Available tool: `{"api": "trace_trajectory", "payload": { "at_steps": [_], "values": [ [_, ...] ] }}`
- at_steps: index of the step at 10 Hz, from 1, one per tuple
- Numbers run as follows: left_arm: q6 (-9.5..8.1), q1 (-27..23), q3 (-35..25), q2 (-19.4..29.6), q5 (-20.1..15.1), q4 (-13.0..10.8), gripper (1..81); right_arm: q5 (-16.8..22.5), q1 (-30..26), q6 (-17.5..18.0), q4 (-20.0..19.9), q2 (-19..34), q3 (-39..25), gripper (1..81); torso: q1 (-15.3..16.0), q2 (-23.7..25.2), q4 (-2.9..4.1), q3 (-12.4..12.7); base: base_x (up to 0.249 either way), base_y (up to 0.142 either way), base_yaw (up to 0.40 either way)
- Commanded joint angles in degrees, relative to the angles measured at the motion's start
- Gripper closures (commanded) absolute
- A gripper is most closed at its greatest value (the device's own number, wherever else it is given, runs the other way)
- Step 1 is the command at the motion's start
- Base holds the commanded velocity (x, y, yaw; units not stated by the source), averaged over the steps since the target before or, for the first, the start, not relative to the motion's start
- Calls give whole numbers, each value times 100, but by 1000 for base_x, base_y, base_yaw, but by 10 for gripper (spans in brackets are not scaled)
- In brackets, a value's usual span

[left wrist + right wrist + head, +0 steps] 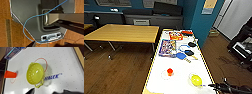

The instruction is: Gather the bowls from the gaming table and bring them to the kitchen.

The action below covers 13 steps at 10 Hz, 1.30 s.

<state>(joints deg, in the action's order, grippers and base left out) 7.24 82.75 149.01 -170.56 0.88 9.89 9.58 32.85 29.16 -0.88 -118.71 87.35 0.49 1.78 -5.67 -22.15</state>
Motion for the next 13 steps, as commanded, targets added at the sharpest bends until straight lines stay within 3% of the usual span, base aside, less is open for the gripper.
{"api": "trace_trajectory", "payload": {
  "at_steps": [1, 8, 13],
  "values": [
    [-21, -44, -29, -58, -448, 57, 10, 158, -652, 327, -97, 134, 264, 10, 0, 0, 0, 0, 0, 0, 0],
    [-21, -61, 76, -66, -448, 57, 10, 140, -802, 1681, -88, -638, 1204, 10, 0, 0, 0, -2, 0, 0, 0],
    [-21, -78, 76, -66, -457, 57, 10, 140, -881, 1786, -114, -1140, 1785, 10, 2, -2, 0, -2, 0, 0, 0]
  ]
}}
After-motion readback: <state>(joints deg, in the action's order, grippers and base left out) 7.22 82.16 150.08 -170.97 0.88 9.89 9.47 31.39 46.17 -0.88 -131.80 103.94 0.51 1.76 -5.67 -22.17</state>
